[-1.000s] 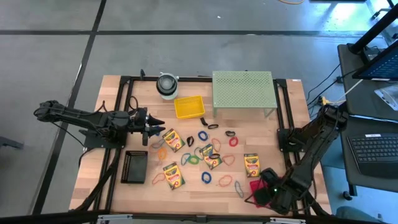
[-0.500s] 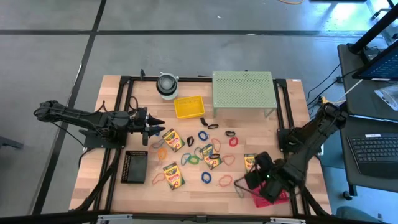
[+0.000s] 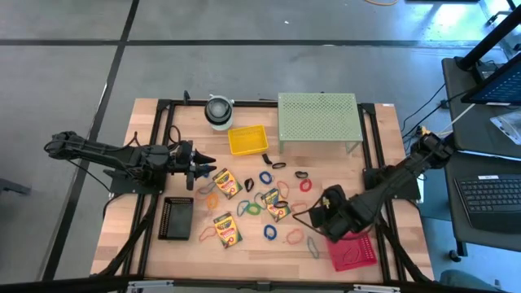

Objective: Pick & Place Office Desk Supplies
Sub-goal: Put the crayon box into the yellow bin

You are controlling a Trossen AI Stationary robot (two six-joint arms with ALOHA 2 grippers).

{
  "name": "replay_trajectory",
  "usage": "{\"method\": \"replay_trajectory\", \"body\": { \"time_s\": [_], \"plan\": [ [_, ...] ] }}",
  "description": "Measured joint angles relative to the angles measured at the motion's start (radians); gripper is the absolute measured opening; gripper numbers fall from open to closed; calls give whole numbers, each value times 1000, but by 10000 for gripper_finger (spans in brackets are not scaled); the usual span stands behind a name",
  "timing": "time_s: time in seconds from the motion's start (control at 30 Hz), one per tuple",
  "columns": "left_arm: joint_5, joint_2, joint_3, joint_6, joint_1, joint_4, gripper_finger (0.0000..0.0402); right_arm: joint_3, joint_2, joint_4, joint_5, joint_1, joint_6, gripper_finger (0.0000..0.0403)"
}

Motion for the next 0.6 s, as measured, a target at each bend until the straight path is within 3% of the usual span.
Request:
{"method": "replay_trajectory", "body": {
  "time_s": [0.17, 0.43, 0.6],
  "plan": [
    [0, 0, 0, 0, 0, 0, 148, -32, 0, -16, -14, -30, 5, 250],
    [2, 0, 0, 0, 0, 0, 148, -169, 1, 160, -210, -58, 43, 357],
    [2, 0, 0, 0, 0, 0, 148, -205, 1, 200, -258, -83, 47, 396]
  ]
}}
